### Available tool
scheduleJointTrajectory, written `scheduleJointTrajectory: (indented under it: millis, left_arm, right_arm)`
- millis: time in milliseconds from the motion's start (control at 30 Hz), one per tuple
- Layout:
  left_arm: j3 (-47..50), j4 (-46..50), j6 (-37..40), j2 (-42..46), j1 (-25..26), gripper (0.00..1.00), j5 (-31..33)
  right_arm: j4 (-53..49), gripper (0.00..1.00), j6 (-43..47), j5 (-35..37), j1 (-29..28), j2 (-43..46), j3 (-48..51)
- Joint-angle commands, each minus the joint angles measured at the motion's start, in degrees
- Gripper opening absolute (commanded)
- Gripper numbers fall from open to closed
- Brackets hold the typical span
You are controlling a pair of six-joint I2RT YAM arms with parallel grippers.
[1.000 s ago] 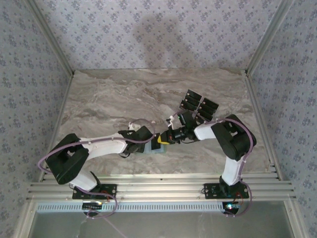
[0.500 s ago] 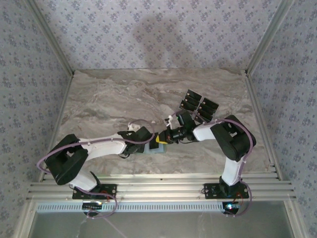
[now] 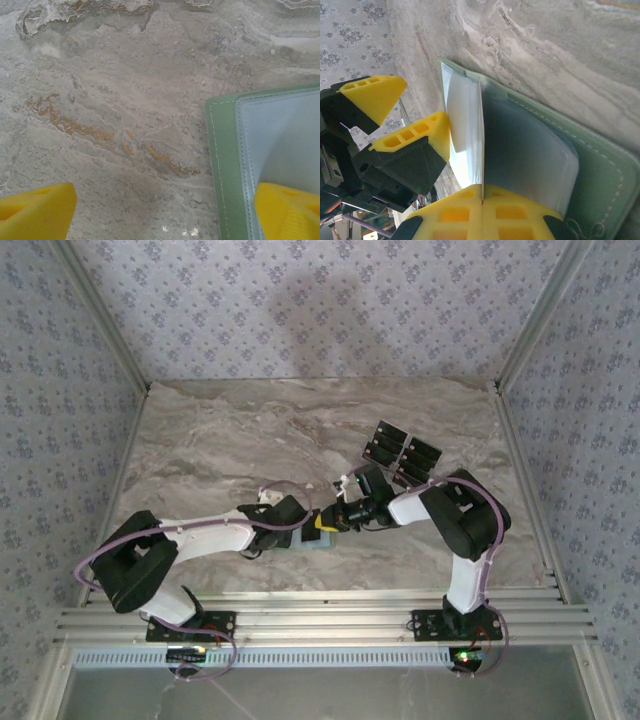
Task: Put the credit cards into the card holder
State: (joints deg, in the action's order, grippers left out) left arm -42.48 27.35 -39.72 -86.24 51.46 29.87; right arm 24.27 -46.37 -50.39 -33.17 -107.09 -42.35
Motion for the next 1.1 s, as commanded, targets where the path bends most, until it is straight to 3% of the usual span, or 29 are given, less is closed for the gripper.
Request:
scheduleJointTrajectory:
  millis: [0, 1067]
  left_arm:
    - [1.4, 2.4, -0.3, 0.3, 0.1, 0.92, 0.3]
    - [1.6, 2.3, -0.2, 0.5, 0.1, 0.92, 0.5]
  right_arm:
    - [1.9, 0.0, -1.6, -0.4, -0.6, -0.9, 0.8]
    - [6.4, 0.0, -4.4, 0.8, -3.0, -3.2, 2.2]
